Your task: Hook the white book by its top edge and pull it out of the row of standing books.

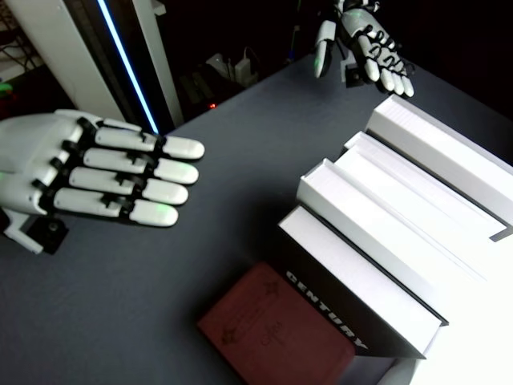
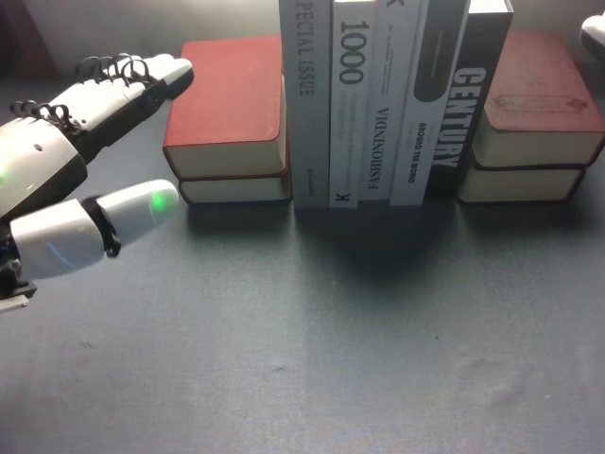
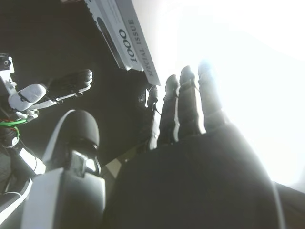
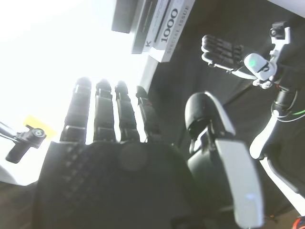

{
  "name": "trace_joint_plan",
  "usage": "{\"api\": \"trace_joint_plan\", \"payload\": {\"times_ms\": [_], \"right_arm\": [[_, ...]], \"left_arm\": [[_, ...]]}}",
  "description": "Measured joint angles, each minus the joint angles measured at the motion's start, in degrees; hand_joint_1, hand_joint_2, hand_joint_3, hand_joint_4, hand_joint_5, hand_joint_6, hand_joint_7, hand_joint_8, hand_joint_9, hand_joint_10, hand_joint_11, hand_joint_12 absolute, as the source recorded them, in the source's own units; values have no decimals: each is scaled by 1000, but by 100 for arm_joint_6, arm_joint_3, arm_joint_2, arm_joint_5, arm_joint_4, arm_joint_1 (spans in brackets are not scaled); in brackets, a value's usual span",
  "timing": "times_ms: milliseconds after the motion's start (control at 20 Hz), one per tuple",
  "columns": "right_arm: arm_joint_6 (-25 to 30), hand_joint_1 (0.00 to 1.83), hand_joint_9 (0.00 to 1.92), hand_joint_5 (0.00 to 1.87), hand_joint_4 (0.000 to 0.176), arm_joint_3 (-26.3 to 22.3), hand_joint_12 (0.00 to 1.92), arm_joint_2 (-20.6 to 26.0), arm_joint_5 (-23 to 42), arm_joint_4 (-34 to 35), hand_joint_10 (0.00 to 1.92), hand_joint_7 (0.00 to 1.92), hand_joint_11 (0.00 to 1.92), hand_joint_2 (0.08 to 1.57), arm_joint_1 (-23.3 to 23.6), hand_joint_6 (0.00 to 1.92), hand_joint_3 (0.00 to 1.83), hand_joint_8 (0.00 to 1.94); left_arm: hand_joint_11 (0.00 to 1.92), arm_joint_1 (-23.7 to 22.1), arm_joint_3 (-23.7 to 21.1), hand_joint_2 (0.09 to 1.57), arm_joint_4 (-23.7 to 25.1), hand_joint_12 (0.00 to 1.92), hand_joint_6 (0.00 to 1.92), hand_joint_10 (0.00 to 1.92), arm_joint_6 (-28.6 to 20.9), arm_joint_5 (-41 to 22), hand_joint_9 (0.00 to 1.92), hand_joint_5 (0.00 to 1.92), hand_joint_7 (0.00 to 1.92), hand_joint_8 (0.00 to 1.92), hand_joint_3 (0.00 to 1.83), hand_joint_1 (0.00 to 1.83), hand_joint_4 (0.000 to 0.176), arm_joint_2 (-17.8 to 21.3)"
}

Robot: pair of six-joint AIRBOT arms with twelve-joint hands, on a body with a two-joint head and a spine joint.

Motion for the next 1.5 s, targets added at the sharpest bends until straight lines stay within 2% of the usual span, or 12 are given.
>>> {"api": "trace_joint_plan", "payload": {"times_ms": [100,200,300,400,750,850,900,1000,1100,1350,1450,1500], "right_arm": [[2,390,0,0,0,28,0,0,2,24,0,0,0,1447,0,0,34,0],[0,412,0,0,0,42,0,-2,-2,48,0,0,0,1445,0,0,26,0],[-15,371,0,0,0,55,0,-26,-35,59,0,0,0,1461,68,0,24,0],[-44,391,0,0,0,116,0,-87,-116,37,0,0,0,1478,199,0,23,0],[-358,426,0,59,0,468,0,-444,-728,-138,0,0,0,1448,1305,24,0,0],[-444,363,0,85,0,608,0,-608,-1054,-175,0,0,0,1453,1620,33,3,0],[-459,317,0,106,0,678,0,-684,-1147,-160,0,0,0,1457,1729,40,5,0],[-527,234,0,111,0,826,0,-833,-1429,-151,0,0,0,1478,2013,40,11,0],[-754,259,0,133,0,859,0,-918,-1648,-131,0,0,0,1485,2310,47,9,0],[-870,373,0,214,0,1143,0,-1207,-2122,-186,0,0,0,1455,2754,65,0,0],[-876,371,0,234,0,1279,0,-1318,-2295,-142,0,0,0,1449,2903,61,0,0],[-885,322,0,239,0,1322,0,-1355,-2341,-146,0,0,0,1456,2940,61,0,0]], "left_arm": [[0,0,17,1435,11,0,0,0,-2,37,0,0,0,0,7,60,9,-24],[0,0,20,1447,26,0,0,0,-2,55,0,0,0,0,7,53,29,-28],[0,0,20,1451,22,0,0,0,-2,68,0,0,0,0,4,15,15,-28],[0,0,24,1446,24,0,0,0,-2,74,0,0,0,0,0,76,0,-28],[0,0,48,1441,20,0,0,0,-2,85,0,0,0,0,0,29,0,-28],[0,0,48,1435,9,0,0,0,-2,90,0,0,0,0,0,0,10,-28],[0,0,48,1429,9,0,0,0,-4,90,0,0,0,0,0,0,22,-28],[0,0,59,1428,2,0,0,0,-4,94,0,0,0,0,0,0,22,-28],[0,0,59,1417,-15,0,0,0,-13,87,0,0,0,0,0,11,33,-28],[0,0,103,1410,-22,0,0,0,-17,103,0,0,0,0,0,32,5,-70],[0,0,107,1407,-9,0,0,0,-20,105,0,0,0,0,0,44,17,-72],[0,0,107,1407,-13,0,0,0,-20,105,0,0,0,0,0,92,7,-74]]}}
